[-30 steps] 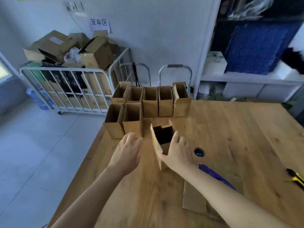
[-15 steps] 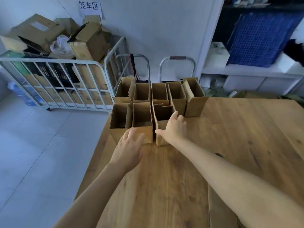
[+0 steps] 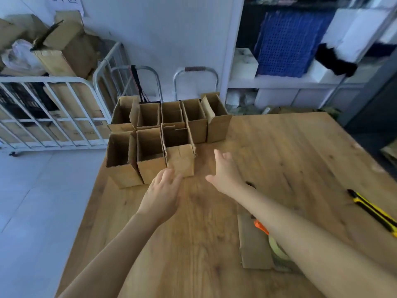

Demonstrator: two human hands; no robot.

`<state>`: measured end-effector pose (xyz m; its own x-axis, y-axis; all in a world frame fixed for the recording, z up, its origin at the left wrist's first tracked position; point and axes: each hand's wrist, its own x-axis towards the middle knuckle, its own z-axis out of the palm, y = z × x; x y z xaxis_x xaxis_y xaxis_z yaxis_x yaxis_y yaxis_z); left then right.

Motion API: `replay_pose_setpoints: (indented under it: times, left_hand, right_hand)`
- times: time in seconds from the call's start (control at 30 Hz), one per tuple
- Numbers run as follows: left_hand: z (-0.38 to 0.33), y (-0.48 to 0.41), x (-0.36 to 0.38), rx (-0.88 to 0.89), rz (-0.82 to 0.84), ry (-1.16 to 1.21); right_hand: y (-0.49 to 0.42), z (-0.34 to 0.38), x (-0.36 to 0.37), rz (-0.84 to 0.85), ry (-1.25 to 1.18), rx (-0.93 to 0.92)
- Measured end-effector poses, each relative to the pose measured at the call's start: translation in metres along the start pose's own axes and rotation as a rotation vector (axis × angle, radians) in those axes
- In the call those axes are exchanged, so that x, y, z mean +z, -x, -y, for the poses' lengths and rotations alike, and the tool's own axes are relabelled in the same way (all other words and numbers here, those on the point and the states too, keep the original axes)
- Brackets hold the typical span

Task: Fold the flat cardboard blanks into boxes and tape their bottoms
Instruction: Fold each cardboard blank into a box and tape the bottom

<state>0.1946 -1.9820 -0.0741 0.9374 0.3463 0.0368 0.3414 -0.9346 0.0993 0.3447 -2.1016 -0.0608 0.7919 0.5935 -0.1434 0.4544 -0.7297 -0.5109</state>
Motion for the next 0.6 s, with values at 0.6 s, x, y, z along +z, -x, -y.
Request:
replay_pose_setpoints:
  times: [0.6]
  left_hand:
    - [-0.203, 0.037, 0.034, 0.06, 0.209, 0.068]
  right_hand:
    - [0.128, -0.221, -0.054, 0.253, 0.237, 0.029]
